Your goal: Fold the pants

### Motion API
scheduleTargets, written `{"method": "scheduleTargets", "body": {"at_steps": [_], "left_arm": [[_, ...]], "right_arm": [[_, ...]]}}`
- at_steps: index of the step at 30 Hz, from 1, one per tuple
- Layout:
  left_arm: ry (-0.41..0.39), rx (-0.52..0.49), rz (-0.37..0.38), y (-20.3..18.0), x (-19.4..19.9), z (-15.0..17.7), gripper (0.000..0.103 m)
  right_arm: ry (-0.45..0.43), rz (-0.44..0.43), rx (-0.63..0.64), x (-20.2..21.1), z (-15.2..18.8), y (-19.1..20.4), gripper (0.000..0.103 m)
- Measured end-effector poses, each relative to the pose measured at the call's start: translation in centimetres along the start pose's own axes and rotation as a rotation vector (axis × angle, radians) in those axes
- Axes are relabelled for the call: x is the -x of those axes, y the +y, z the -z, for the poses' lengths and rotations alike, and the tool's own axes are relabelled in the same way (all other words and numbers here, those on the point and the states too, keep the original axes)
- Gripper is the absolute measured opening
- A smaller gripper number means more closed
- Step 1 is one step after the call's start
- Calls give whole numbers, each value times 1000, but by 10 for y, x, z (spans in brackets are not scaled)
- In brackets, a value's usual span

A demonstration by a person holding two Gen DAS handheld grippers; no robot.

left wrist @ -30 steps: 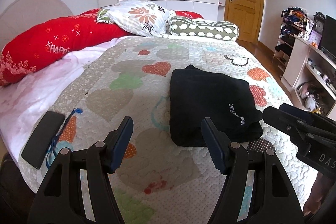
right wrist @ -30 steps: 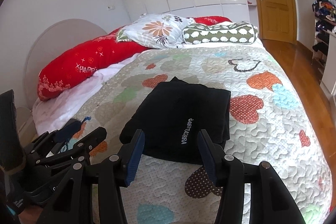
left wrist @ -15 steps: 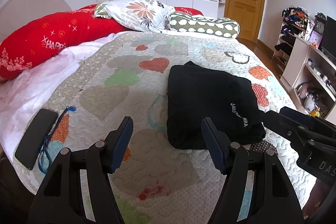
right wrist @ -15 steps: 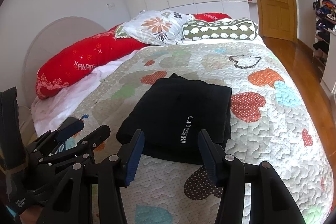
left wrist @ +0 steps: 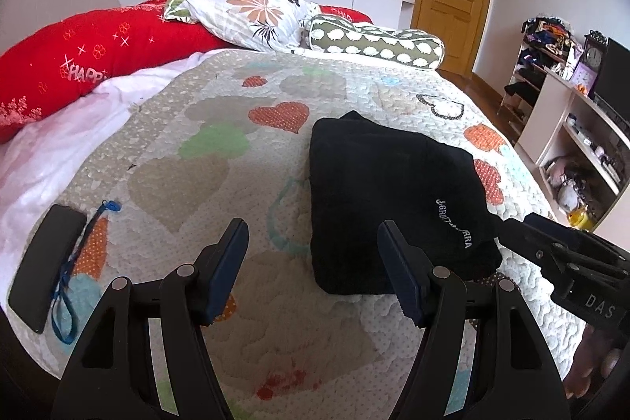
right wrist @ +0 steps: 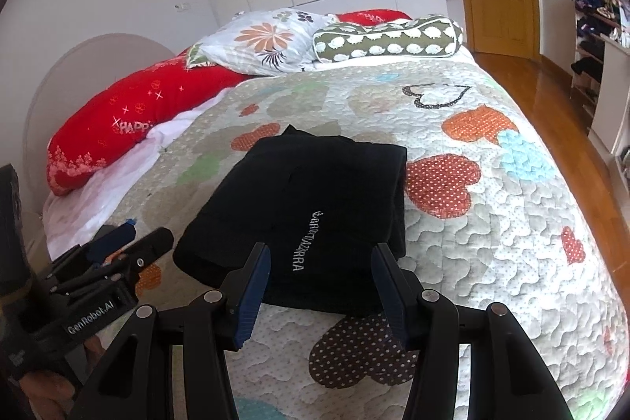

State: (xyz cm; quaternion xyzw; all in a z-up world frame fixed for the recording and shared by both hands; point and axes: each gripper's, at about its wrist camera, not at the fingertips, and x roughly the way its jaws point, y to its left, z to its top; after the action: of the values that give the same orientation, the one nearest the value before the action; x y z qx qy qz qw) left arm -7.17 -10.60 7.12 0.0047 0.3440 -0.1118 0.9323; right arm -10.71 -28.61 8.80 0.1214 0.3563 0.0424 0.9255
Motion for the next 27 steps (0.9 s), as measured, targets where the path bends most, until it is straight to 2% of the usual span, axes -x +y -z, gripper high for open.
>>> {"method": "scheduleTargets", "body": {"at_steps": [7, 10, 12, 14, 17, 22, 27], "left_arm": [[-71, -19, -19, -5, 29, -3, 69], [-120, -26, -52, -4, 46, -4, 69], [-142, -19, -45, -4, 56, -3, 69], [-168, -22, -52, -6, 64, 0, 74], [-198, -46, -66, -12, 74, 1, 74], [-207, -49, -36, -19, 85, -2, 75], [-213, -61, -45, -25, 90, -2, 75]], "right_arm": [[-26, -1, 18, 14, -1, 11, 52], [-71, 11, 10, 29, 0, 12, 52], [-88, 24, 11, 39, 1, 14, 52], [-95, 24, 19, 46, 3, 16, 54], [-99, 25, 22, 53, 3, 17, 57], [-113, 25, 22, 63, 5, 17, 60], [-113, 45, 19, 68, 6, 10, 61]]}}
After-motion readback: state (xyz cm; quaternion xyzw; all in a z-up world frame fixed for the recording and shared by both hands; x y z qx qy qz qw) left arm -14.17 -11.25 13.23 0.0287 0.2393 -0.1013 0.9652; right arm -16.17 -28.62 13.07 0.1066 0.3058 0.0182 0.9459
